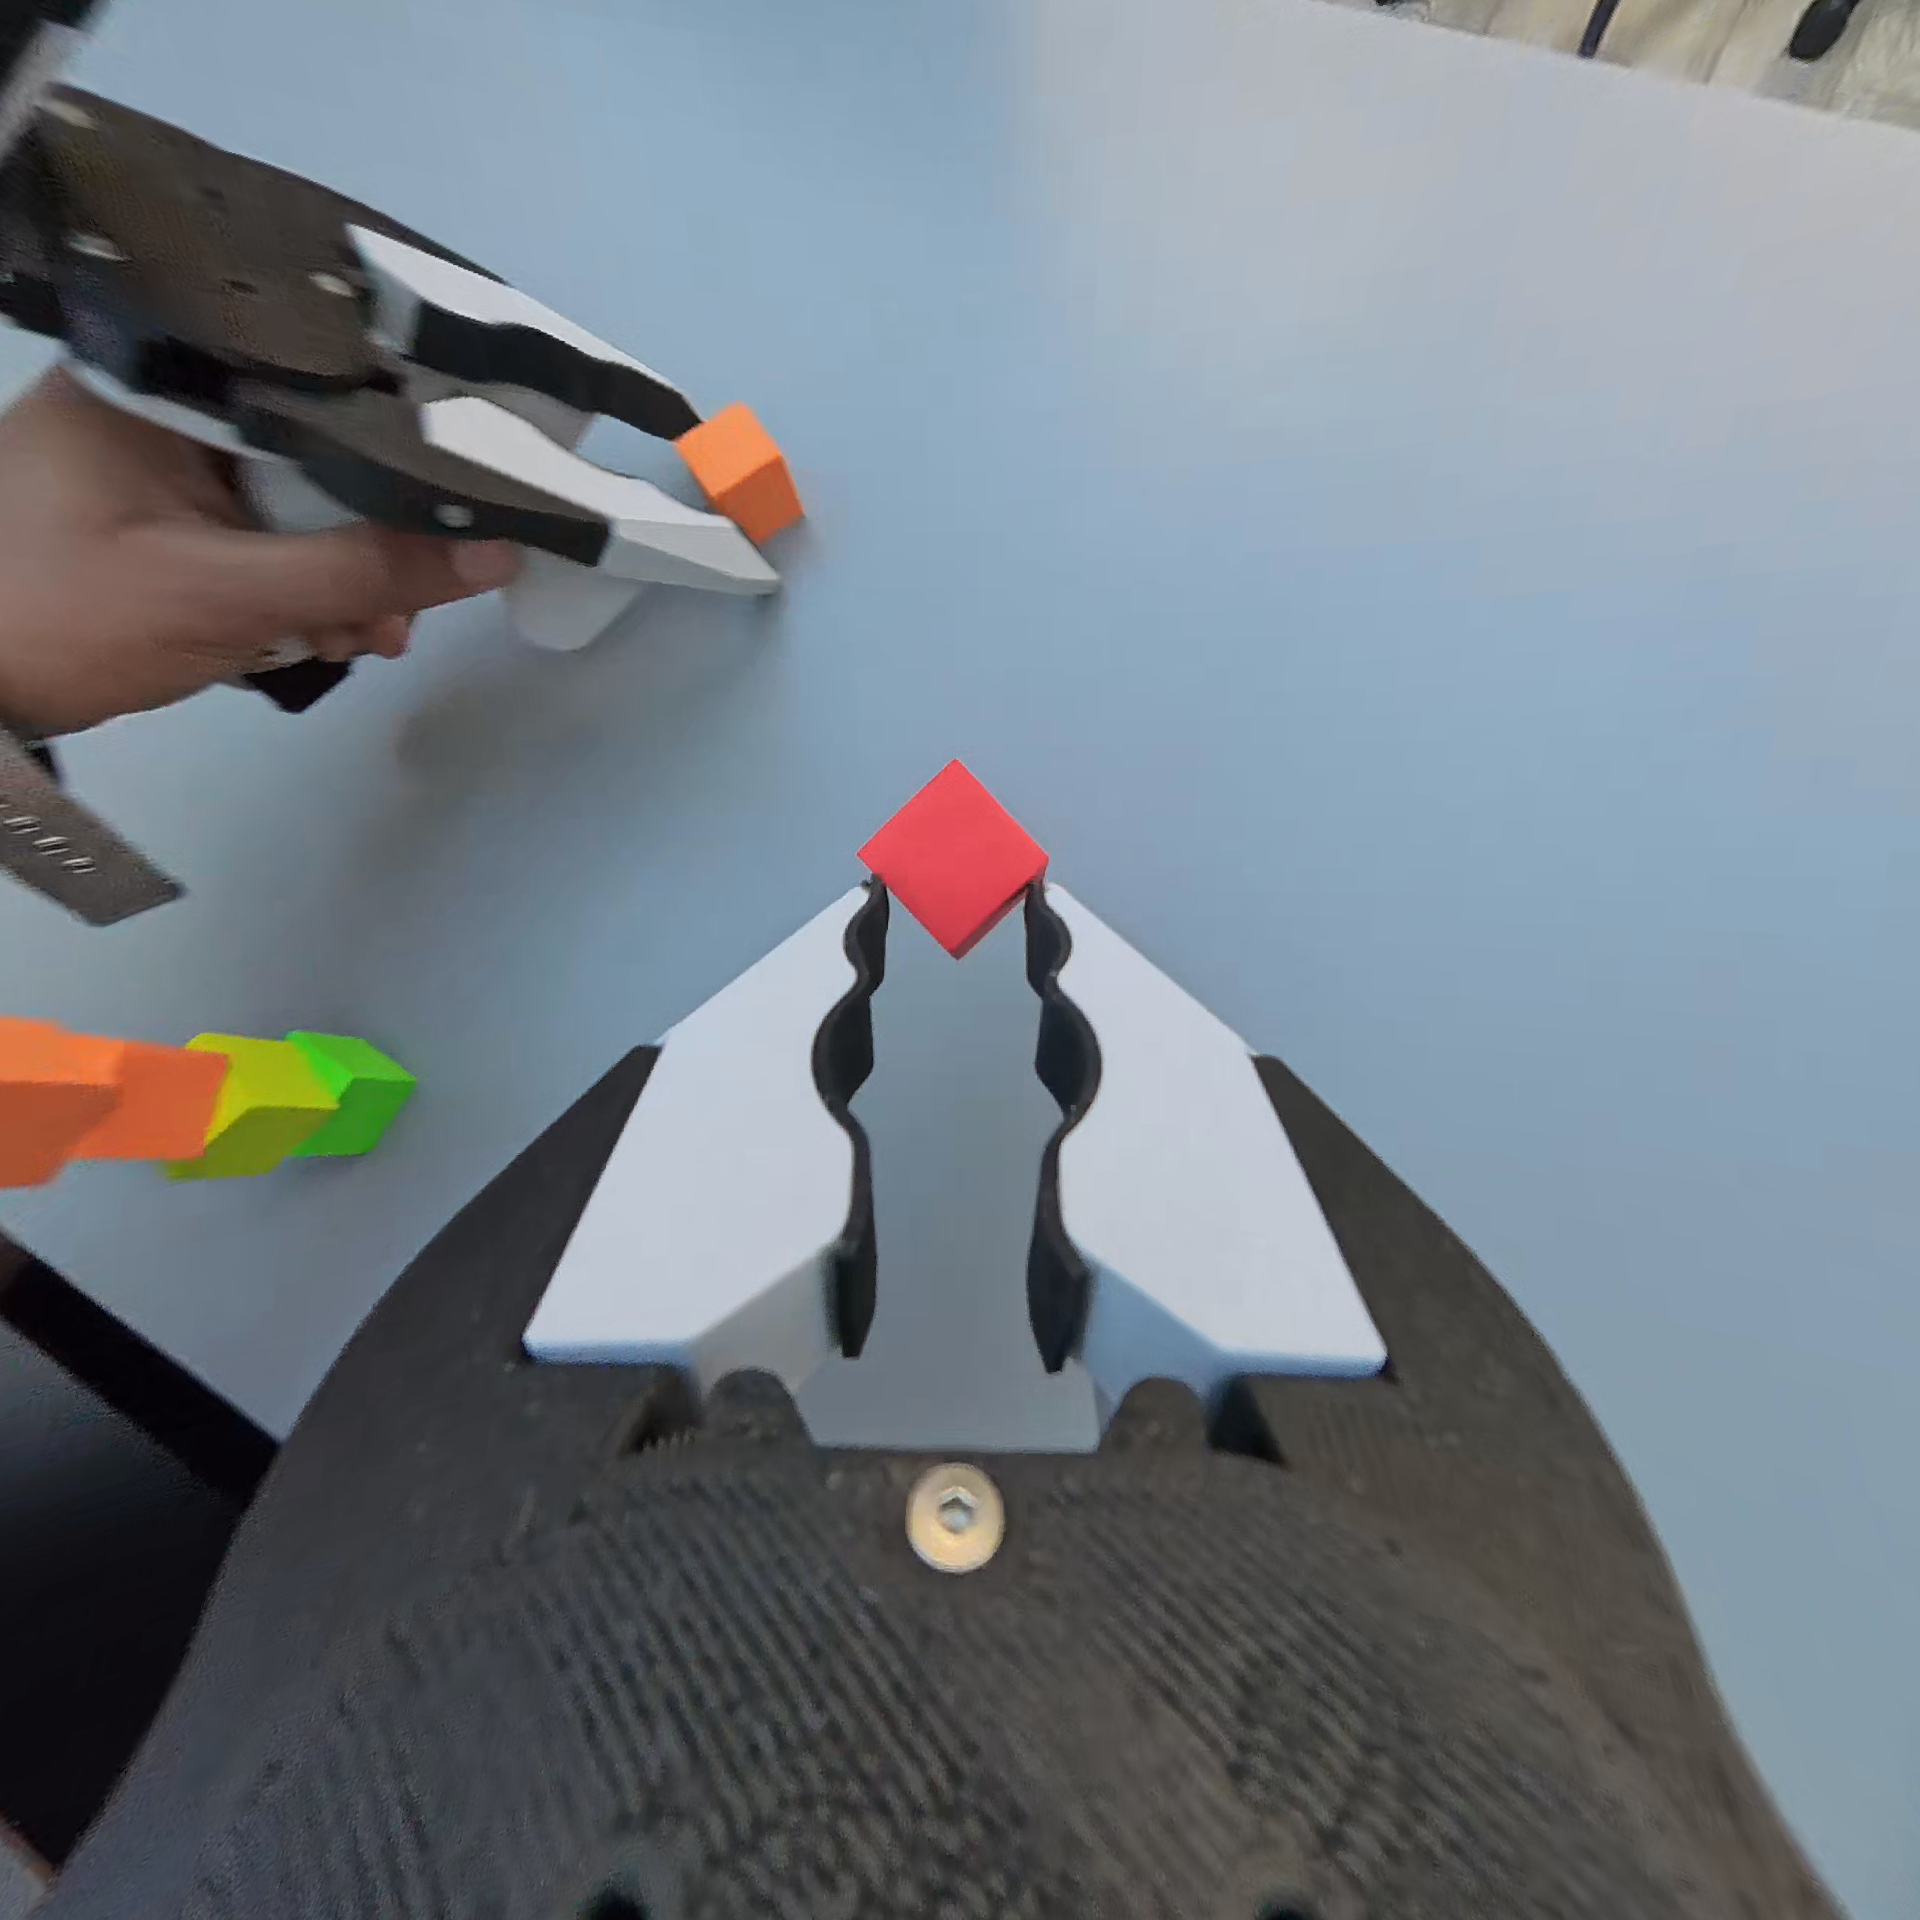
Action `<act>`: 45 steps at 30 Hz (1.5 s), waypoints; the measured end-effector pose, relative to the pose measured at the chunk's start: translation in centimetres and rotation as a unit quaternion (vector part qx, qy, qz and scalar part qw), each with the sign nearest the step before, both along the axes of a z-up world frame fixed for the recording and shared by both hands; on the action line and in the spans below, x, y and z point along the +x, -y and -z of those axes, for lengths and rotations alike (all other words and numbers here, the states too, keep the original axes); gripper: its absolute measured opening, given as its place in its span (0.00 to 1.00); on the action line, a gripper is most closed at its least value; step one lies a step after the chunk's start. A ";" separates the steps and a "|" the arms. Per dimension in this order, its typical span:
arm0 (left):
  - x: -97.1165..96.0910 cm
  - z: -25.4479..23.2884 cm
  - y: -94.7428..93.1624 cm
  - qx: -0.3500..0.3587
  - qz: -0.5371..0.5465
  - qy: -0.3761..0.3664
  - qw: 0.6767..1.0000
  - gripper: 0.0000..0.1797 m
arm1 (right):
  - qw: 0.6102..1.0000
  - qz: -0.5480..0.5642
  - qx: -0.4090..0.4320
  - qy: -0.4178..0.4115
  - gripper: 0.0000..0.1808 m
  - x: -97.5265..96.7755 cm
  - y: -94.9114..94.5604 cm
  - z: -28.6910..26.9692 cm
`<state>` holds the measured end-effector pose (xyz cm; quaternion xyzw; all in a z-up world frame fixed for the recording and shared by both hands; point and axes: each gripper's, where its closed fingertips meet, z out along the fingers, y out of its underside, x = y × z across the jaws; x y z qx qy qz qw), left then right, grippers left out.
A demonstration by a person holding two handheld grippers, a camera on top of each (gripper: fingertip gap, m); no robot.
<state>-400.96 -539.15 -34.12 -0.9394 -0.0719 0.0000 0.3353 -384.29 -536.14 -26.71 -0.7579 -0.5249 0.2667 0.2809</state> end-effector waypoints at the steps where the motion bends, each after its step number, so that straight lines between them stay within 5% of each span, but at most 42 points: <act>1: -0.1 0.1 -0.1 -0.004 -0.002 0.001 1.000 0.22 | 1.000 -0.011 0.002 -0.010 0.14 0.1 1.1 -1.0; 2: 0.0 -0.1 -0.2 0.002 -0.002 0.005 1.000 0.14 | 0.999 -0.025 0.001 -0.022 0.14 0.1 2.4 -2.0; 6: 0.3 -2.9 1.4 0.035 0.004 0.013 0.999 0.14 | 0.992 -0.110 -0.017 -0.055 0.14 -0.1 9.3 -5.1; 17: 5.0 -11.9 18.1 0.088 0.008 0.023 0.996 0.14 | 0.957 -0.287 0.030 0.012 0.14 -0.6 20.3 -4.6; 45: 15.4 -14.2 17.3 0.102 0.083 0.093 0.987 0.14 | 0.980 -0.199 0.001 0.021 0.24 2.9 19.0 -5.2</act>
